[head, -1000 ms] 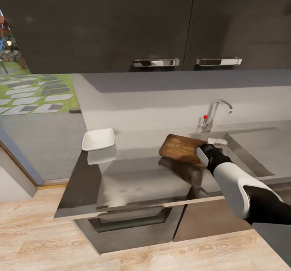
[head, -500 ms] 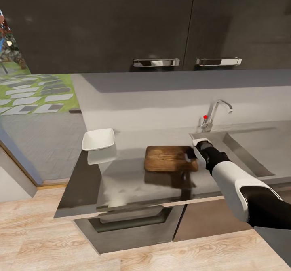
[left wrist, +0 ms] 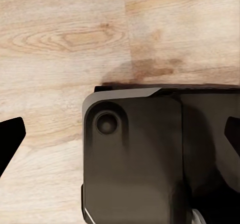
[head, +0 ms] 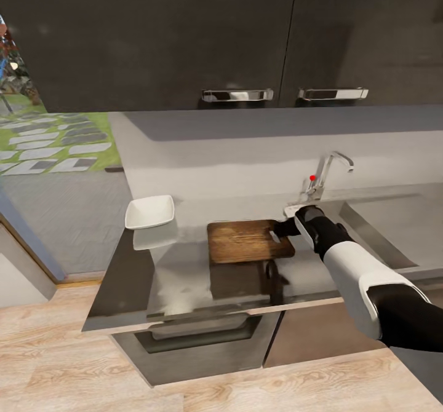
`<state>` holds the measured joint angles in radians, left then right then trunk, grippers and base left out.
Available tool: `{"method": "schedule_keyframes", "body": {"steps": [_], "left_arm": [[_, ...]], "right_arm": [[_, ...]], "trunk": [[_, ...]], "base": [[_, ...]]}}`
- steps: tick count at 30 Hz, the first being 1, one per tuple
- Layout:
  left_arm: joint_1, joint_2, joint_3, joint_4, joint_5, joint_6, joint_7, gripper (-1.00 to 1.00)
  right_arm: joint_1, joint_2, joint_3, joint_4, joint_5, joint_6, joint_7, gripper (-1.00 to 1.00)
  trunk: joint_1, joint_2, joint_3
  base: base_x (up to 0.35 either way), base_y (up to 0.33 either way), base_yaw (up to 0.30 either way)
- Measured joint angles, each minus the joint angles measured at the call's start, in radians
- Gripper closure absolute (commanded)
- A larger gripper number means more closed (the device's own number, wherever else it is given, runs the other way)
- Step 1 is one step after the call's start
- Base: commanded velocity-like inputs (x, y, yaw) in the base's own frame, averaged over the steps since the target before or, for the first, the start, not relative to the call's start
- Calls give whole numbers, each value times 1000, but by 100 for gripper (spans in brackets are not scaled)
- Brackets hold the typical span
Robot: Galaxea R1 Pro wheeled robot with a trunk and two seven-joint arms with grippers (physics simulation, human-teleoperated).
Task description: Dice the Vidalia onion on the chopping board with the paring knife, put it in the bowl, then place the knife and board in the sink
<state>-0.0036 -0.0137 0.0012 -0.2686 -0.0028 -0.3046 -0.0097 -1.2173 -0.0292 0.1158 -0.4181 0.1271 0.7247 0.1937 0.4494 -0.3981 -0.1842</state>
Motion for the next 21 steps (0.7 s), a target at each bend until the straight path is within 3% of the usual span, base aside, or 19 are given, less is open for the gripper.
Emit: {"method": "schedule_keyframes", "body": {"steps": [8, 15, 21], "left_arm": [[0, 0, 0, -1, 0, 0, 0, -100], [0, 1, 0, 0, 0, 1, 0, -100], [1, 1, 0, 0, 1, 0, 0, -100]], "right_arm": [[0, -2, 80, 0, 7, -2, 29, 100], [0, -1, 92, 0, 8, -4, 31, 100], [0, 0, 91, 3, 6, -4, 31, 100]], "trunk": [[0, 0, 0], [0, 0, 0], [0, 0, 0]], "base": [[152, -100, 0], [199, -137, 0], [57, -50, 0]]}}
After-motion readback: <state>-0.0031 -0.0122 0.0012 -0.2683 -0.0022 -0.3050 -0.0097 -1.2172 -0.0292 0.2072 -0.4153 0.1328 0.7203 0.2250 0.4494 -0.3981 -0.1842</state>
